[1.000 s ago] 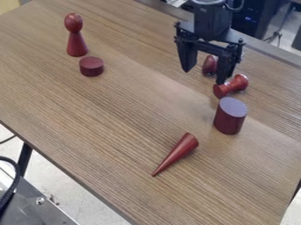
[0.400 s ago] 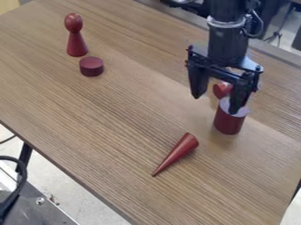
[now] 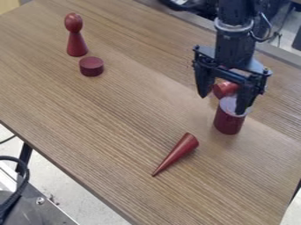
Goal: Put the tall cylinder beside the short cylinder
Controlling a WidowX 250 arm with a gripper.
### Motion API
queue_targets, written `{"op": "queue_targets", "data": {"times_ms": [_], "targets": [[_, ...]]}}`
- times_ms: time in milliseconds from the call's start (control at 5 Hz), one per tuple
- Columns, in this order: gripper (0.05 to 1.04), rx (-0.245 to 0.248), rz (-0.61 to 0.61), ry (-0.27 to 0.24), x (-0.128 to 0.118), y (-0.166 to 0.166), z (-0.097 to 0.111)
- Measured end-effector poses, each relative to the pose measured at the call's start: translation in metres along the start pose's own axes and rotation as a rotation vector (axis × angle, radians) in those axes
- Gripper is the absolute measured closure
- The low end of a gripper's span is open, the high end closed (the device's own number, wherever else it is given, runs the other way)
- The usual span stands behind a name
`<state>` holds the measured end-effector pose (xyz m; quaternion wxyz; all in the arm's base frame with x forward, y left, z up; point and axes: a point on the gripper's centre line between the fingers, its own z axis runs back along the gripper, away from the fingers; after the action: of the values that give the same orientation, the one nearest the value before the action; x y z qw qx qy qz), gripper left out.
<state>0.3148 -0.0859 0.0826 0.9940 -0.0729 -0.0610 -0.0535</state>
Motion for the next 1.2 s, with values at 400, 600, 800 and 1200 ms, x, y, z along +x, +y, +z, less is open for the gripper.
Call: {"op": "queue_targets", "data": {"times_ms": [400,600,800,1200], "targets": [[0.084,0.025,0.012,-0.023,0.007,-0.003,-0.019],[0.084,0.02,0.016,0.005,0.01,-0.003,-0.034],[0.084,0.023,0.028,0.029,0.011,-0.003,-0.041],[0.294,0.013,0.053,0.009,0.013,-0.005,-0.044]]}}
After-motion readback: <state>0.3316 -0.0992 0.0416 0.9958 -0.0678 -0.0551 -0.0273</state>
